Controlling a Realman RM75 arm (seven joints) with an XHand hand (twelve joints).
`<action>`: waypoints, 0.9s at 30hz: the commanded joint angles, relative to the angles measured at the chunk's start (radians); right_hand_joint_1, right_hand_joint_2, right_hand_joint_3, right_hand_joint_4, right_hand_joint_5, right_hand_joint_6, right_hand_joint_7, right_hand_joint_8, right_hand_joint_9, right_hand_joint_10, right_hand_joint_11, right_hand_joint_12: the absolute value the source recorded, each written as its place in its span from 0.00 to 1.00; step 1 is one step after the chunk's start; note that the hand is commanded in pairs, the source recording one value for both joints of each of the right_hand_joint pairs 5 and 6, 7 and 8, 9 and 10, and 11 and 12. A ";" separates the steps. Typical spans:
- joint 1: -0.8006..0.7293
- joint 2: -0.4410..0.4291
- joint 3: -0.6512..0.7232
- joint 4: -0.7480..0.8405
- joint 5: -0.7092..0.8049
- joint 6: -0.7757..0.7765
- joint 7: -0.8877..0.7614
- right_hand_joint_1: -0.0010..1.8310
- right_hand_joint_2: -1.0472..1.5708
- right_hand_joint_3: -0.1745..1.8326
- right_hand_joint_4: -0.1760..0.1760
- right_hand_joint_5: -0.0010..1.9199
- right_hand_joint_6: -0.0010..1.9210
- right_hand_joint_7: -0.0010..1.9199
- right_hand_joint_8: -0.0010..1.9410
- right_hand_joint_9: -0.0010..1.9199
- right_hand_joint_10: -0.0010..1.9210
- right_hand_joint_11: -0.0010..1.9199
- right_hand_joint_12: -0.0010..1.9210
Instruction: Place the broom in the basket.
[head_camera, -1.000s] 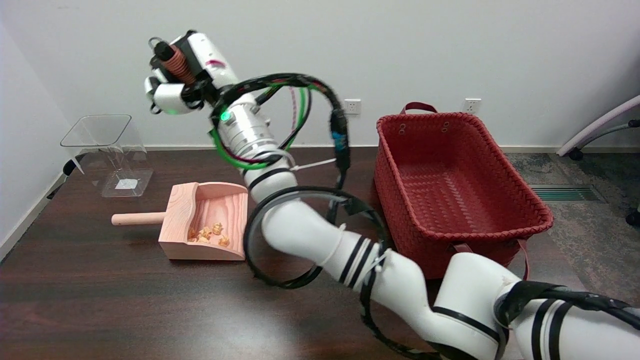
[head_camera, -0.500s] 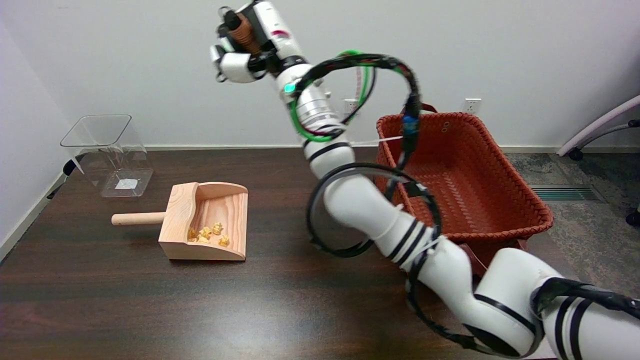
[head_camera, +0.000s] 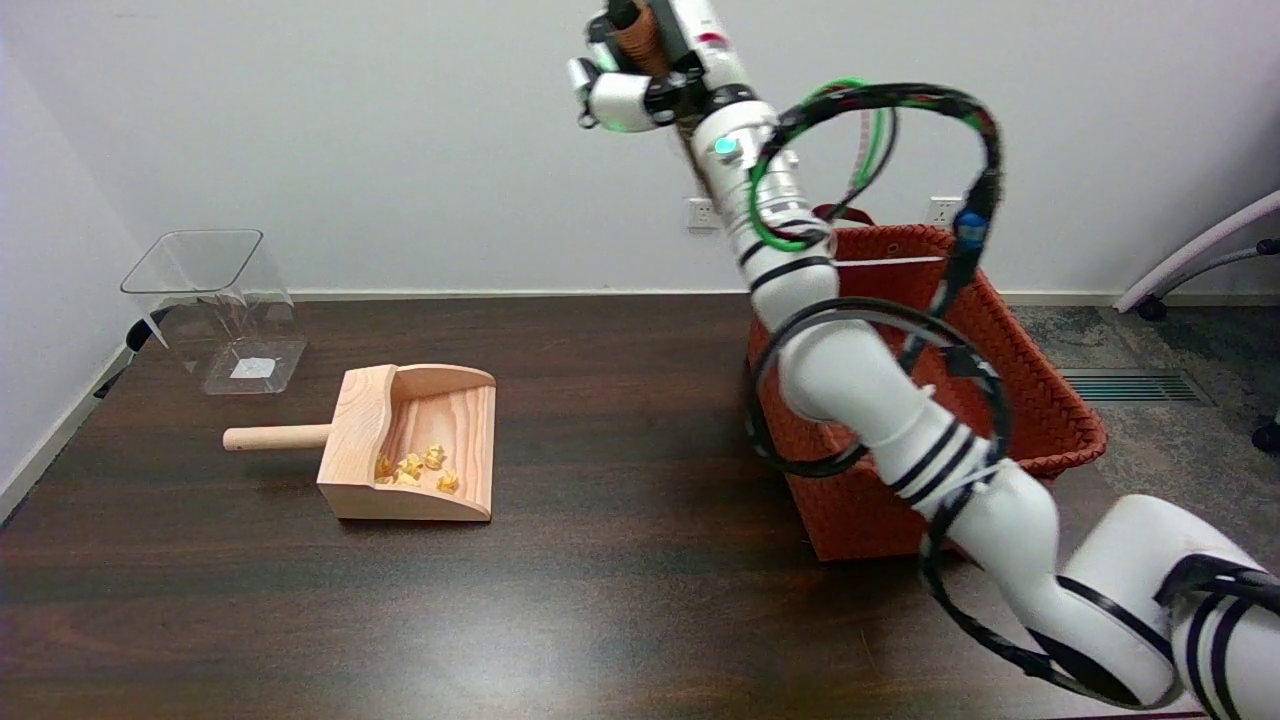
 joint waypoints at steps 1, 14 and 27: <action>-0.160 0.217 0.175 -0.178 0.118 -0.004 -0.017 0.74 0.79 0.47 0.50 1.00 1.00 1.00 0.99 1.00 1.00 1.00 1.00; -0.350 0.236 0.233 -0.243 0.169 0.046 -0.017 0.74 0.79 0.46 0.50 1.00 1.00 1.00 0.99 1.00 1.00 1.00 1.00; -0.576 0.220 0.266 -0.421 0.148 0.109 -0.014 0.74 0.79 0.46 0.50 1.00 1.00 1.00 0.99 1.00 1.00 1.00 1.00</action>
